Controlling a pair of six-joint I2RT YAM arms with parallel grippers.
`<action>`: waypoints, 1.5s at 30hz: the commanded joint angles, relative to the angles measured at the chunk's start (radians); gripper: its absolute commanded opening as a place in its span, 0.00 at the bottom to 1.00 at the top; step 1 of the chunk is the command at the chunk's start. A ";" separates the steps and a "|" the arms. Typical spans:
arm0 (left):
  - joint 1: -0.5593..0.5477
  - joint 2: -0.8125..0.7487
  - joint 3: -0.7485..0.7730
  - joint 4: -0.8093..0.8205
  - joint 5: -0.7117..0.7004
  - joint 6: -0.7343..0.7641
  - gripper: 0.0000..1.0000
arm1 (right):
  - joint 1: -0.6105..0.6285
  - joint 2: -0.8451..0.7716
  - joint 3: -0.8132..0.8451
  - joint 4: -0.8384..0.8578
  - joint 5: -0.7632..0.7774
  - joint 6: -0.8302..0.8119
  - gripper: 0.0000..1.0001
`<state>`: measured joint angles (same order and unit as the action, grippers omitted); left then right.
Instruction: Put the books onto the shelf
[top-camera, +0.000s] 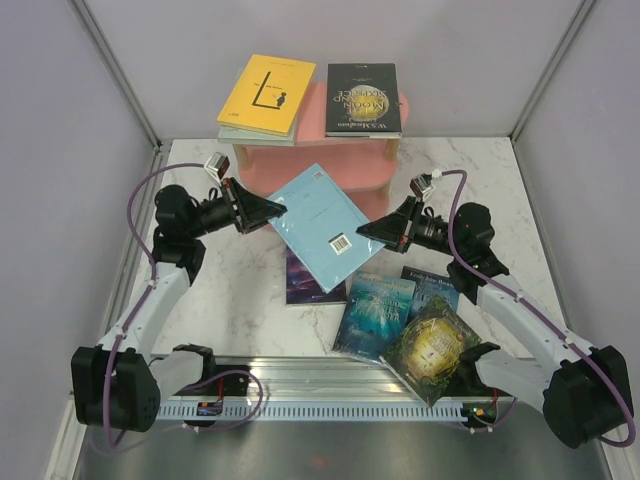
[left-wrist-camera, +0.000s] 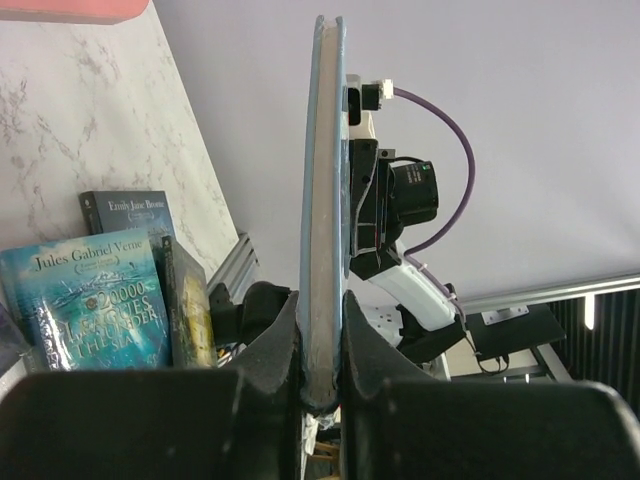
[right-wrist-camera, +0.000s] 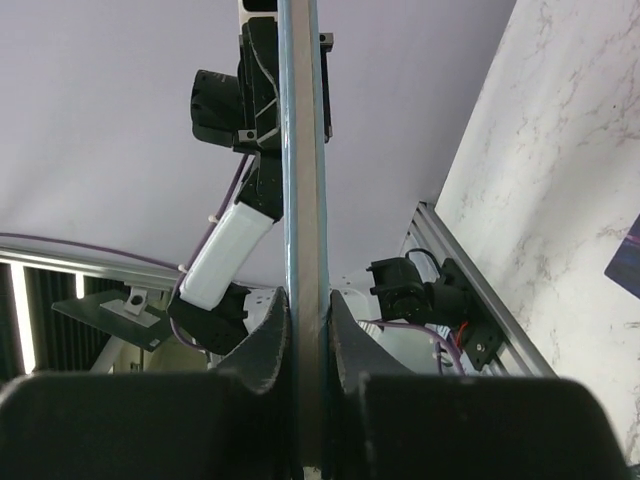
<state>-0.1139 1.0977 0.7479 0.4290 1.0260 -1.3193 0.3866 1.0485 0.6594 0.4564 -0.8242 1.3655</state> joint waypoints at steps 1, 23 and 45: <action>-0.021 0.019 0.086 -0.074 -0.072 0.098 0.02 | 0.026 -0.021 0.043 0.152 -0.088 0.036 0.00; -0.035 0.022 0.122 -0.338 -0.181 0.206 0.35 | 0.296 -0.093 0.203 -0.131 -0.308 -0.159 0.00; 0.209 -0.217 0.197 -0.984 -0.308 0.540 1.00 | 0.069 -0.091 0.471 -0.386 -0.116 -0.188 0.00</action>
<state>0.0940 0.8959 0.9260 -0.4641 0.7456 -0.8551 0.4778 0.9577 1.0122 -0.0395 -0.9386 1.1587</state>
